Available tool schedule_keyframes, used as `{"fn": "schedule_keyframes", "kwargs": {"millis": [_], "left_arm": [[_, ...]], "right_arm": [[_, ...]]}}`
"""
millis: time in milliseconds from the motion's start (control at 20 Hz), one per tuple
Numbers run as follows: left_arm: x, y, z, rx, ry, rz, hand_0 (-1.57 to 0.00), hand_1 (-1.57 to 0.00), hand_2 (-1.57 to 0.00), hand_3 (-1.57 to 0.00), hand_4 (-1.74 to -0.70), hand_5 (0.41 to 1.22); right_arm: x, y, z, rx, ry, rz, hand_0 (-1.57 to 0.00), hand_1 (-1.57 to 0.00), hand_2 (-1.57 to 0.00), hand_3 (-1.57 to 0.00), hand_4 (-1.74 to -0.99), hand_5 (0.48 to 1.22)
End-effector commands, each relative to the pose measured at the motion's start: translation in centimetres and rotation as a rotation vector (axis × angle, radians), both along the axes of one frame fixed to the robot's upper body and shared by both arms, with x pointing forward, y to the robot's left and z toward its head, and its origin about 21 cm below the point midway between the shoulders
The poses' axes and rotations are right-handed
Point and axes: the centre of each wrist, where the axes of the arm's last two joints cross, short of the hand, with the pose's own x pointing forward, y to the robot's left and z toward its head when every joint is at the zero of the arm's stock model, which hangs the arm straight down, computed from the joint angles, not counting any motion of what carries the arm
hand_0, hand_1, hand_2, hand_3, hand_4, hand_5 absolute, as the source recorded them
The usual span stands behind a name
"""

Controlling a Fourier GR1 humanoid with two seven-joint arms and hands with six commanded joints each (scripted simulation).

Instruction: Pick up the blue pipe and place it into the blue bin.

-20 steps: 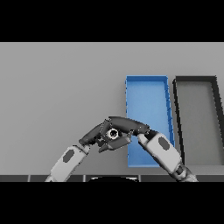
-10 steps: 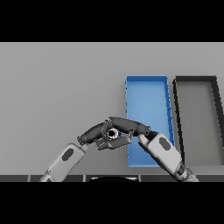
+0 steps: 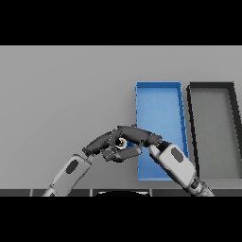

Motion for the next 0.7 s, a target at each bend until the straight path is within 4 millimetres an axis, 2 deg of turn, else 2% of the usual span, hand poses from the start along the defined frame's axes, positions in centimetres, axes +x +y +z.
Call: {"fn": "schedule_keyframes", "kwargs": {"millis": [0,150,250,350,400,500,650], "left_arm": [[0.0,-0.2,-0.3,0.016,0.002,0.007,-0.02,-0.02,-0.02,-0.02,-0.90,0.569],[-0.2,-0.2,-0.1,0.018,0.017,0.011,-0.01,-0.01,-0.01,-0.01,-0.90,0.548],[-0.4,-0.4,-0.2,0.030,0.028,0.014,-0.01,-0.01,0.00,-0.01,-0.91,0.534],[-0.5,-0.1,-0.4,0.043,0.038,0.016,0.00,0.00,0.00,0.00,-0.91,0.514],[-0.5,-0.1,-0.5,0.040,0.045,0.015,0.00,0.00,0.00,0.00,-0.92,0.507],[-0.5,-0.2,-0.5,0.039,0.046,0.010,0.00,0.00,0.00,0.00,-0.92,0.503],[-0.5,-0.2,-0.3,0.039,0.044,0.010,0.00,0.00,0.00,0.00,-0.92,0.503]], "right_arm": [[0.0,-0.1,0.0,-0.004,0.007,-0.013,-1.57,-1.57,-1.57,-1.57,-1.488,1.220],[0.2,-0.5,1.5,0.026,0.075,-0.017,-1.57,-1.57,-1.57,-1.57,-1.491,1.221],[0.3,-0.6,2.8,0.048,0.104,-0.009,-1.57,-1.57,-1.57,-1.57,-1.581,1.221],[0.7,-0.9,4.4,0.077,0.148,-0.005,-1.57,-1.57,-1.57,-1.57,-1.639,1.221],[0.7,-1.4,5.8,0.107,0.171,-0.007,-1.57,-1.57,-1.57,-1.57,-1.659,1.221],[1.3,-2.3,8.5,0.150,0.201,-0.025,-1.57,-1.57,-1.57,-1.57,-1.689,1.171],[2.5,-3.2,13.3,0.252,0.145,-0.042,-1.57,-1.57,-1.57,-1.57,-1.714,1.134]]}}
